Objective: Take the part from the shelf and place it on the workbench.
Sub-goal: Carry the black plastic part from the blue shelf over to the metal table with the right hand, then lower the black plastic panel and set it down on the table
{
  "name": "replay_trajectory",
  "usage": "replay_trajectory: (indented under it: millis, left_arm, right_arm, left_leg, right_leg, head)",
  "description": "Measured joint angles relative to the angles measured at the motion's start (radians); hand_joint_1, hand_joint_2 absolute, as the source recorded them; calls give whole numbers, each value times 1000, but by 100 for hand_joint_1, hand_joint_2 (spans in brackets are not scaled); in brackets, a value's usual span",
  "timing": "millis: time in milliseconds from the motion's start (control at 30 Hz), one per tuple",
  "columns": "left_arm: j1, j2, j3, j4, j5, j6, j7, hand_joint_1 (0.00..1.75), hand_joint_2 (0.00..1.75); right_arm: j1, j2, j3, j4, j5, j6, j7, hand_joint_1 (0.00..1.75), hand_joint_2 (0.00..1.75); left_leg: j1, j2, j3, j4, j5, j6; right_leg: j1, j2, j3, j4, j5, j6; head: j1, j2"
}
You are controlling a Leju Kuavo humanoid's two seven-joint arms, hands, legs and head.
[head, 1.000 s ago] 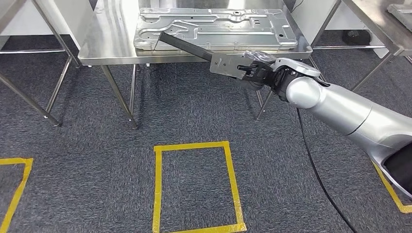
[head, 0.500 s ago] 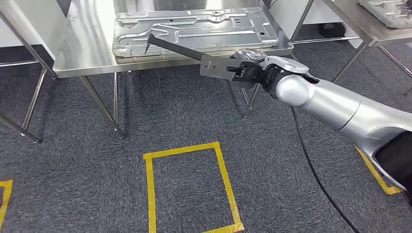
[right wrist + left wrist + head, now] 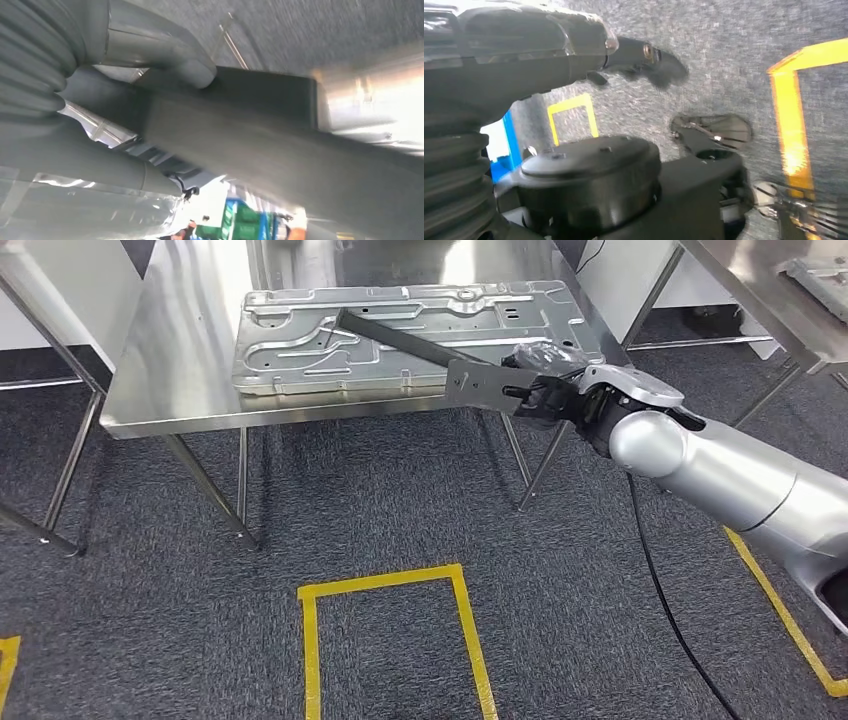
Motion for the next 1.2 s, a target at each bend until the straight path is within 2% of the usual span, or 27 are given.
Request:
replay_trajectory:
  millis: [33, 67, 100, 133, 167, 233, 267, 300, 367, 400, 433, 500, 567, 600, 667, 700, 733, 767, 833, 867, 900, 967, 1000, 1067, 1100, 1167, 1200]
  left_arm:
    - [-3, 0, -1, -1, 1, 1, -3, 0, 175]
    - [-5, -1, -1, -1, 2, 3, -5, 0, 175]
    - [-6, 0, -2, -2, 4, 3, -6, 0, 175]
    - [-5, 0, -2, -2, 6, 4, -7, 0, 175]
    - [-3, 0, -3, -1, 7, 4, -8, 0, 175]
    - [3, 1, -5, -1, 11, 4, -10, 0, 175]
    - [5, 2, -5, -1, 13, 3, -12, 0, 175]
    - [7, 3, -5, -1, 14, 3, -15, 0, 175]
    - [8, 5, -5, -1, 14, 4, -20, 0, 175]
    - [10, 5, -5, -2, 14, 4, -21, 0, 175]
    - [10, 5, -5, -2, 14, 3, -22, 0, 175]
    - [6, 2, -6, -2, 13, 3, -27, 0, 175]
    - [2, 2, -7, -3, 4, 6, -40, 0, 175]
    - [2, 2, -8, -4, -2, 8, -49, 0, 175]
    - [12, 3, -12, -3, -11, 12, -63, 0, 175]
    - [18, 3, -14, -3, -12, 13, -66, 0, 175]
    - [24, 4, -15, -2, -14, 14, -68, 0, 175]
    - [29, 5, -16, -2, -16, 13, -70, 0, 175]
    - [35, 2, -17, -1, -18, 13, -71, 0, 175]
    - [36, 0, -18, -1, -18, 14, -71, 0, 175]
    - [36, -3, -20, -1, -18, 14, -72, 0, 175]
    - [31, -9, -22, 0, -19, 15, -72, 0, 175]
    - [26, -10, -22, 0, -19, 15, -72, 0, 175]
    - [15, -11, -22, 0, -19, 14, -72, 0, 175]
    - [11, -10, -22, 0, -19, 14, -72, 0, 175]
    - [9, -8, -23, 0, -19, 14, -73, 0, 175]
    - [9, -7, -23, 0, -19, 14, -73, 0, 175]
  right_arm:
    - [-4, 0, -6, -5, 2, 0, 0, 175, 175]
    - [-4, 1, -9, -7, 4, 1, 0, 175, 175]
    - [1, 3, -8, -9, 5, 2, 0, 175, 175]
    - [8, 5, -4, -9, 5, 4, 0, 175, 175]
    - [15, 8, 1, -9, 5, 7, 0, 175, 175]
    - [22, 17, 6, -11, 5, 9, 0, 175, 175]
    - [21, 21, 6, -11, 5, 10, 0, 175, 175]
    - [20, 24, 5, -12, 5, 10, 0, 175, 175]
    - [26, 28, 8, -12, 5, 11, 0, 175, 175]
    - [30, 28, 11, -12, 3, 12, 0, 175, 175]
    - [34, 28, 13, -12, 2, 13, 0, 175, 175]
    - [32, 27, 12, -16, 0, 14, 0, 175, 175]
    - [29, 25, 5, -19, 1, 11, 0, 175, 175]
    - [33, 23, 3, -19, 2, 9, 0, 175, 175]
    - [63, 22, 9, -19, 1, 4, 0, 175, 175]
    - [83, 22, 15, -18, 0, 3, 0, 175, 175]
    - [101, 22, 22, -17, -1, 2, 0, 175, 175]
    - [113, 22, 27, -17, -2, 1, 0, 175, 175]
    - [121, 17, 30, -15, -2, 0, 0, 175, 175]
    - [123, 12, 31, -15, -2, -1, 0, 175, 175]
    - [123, 5, 33, -15, -3, -2, 0, 175, 175]
    - [117, -8, 35, -16, -3, -4, 0, 175, 175]
    - [105, -13, 32, -18, -3, -4, 0, 175, 175]
    - [77, -16, 15, -27, -2, -6, 0, 175, 175]
    - [68, -16, 8, -31, -1, -8, 0, 175, 175]
    - [75, -17, 4, -33, -2, -9, 0, 175, 175]
    - [88, -17, 8, -32, -2, -8, 0, 175, 175]
  left_leg:
    - [-1, -3, -16, 49, 27, -2]
    - [-3, -6, -52, 118, 46, -1]
    - [-6, -8, -101, 190, 46, 2]
    - [-11, -8, -154, 247, 27, 5]
    - [-15, -8, -206, 280, -13, 7]
    - [-22, -7, -293, 279, -94, 11]
    - [-23, -7, -328, 251, -102, 13]
    - [-24, -7, -359, 206, -58, 15]
    - [-27, -6, -394, 103, 147, 22]
    - [-30, -6, -399, 73, 233, 29]
    - [-34, -6, -398, 64, 279, 37]
    - [-37, -7, -387, 71, 260, 50]
    - [-28, -8, -366, 62, 231, 57]
    - [-21, -9, -345, 52, 215, 59]
    - [-9, -7, -292, 33, 188, 53]
    - [-2, -7, -260, 21, 175, 48]
    - [5, -6, -228, 8, 162, 41]
    - [10, -6, -198, -6, 151, 35]
    - [18, -7, -145, -30, 133, 23]
    - [19, -9, -129, -39, 127, 17]
    - [24, -10, -120, -45, 124, 11]
    - [29, -16, -118, -51, 125, -2]
    - [31, -19, -118, -53, 126, -8]
    - [25, -14, -127, -33, 104, -10]
    - [19, -10, -145, 7, 77, -5]
    - [7, -5, -210, 144, 16, 9]
    - [1, -5, -245, 210, 3, 13]
  right_leg:
    - [-2, -1, 25, -13, -18, -3]
    - [-4, -2, 56, -27, -35, -6]
    - [-4, -3, 88, -42, -52, -7]
    - [-3, -3, 119, -53, -70, -9]
    - [-3, -3, 149, -62, -89, -9]
    - [-2, -1, 207, -75, -128, -9]
    - [-2, 0, 236, -80, -148, -8]
    - [-1, 0, 267, -83, -172, -6]
    - [3, 0, 316, -78, -218, -1]
    - [3, 1, 329, -71, -235, 4]
    - [1, 2, 334, -64, -245, 8]
    - [-5, 4, 339, -58, -258, 18]
    - [-11, 5, 324, -16, -285, 37]
    - [-17, 5, 297, 35, -307, 53]
    - [-35, 2, 222, 169, -345, 87]
    - [-45, 0, 185, 217, -341, 98]
    - [-53, -3, 156, 232, -309, 103]
    - [-58, -5, 137, 210, -249, 102]
    - [-56, -6, 124, 92, -90, 84]
    - [-50, -4, 123, 47, -33, 71]
    - [-44, -2, 124, 20, 0, 58]
    - [-34, 0, 124, 22, 4, 41]
    - [-33, -2, 127, 17, 3, 35]
    - [-38, -6, 160, -28, -20, 29]
    - [-41, -8, 192, -68, -44, 30]
    - [-40, -8, 248, -127, -99, 35]
    - [-37, -8, 266, -137, -118, 35]
  head:
    - [-2, 0]
    - [-7, 0]
    - [-14, 0]
    - [-21, 0]
    - [-24, 0]
    - [-31, 0]
    - [-35, 0]
    - [-40, 0]
    - [-48, 0]
    - [-47, 0]
    - [-46, 0]
    - [-47, 0]
    - [-46, 0]
    - [-41, 0]
    - [-33, 0]
    - [-30, 0]
    - [-24, 0]
    - [-16, 0]
    - [-4, 0]
    - [-6, 0]
    - [-7, 0]
    - [-7, 0]
    - [-1, 0]
    - [-6, 0]
    - [-15, 0]
    - [-37, 0]
    - [-43, 0]
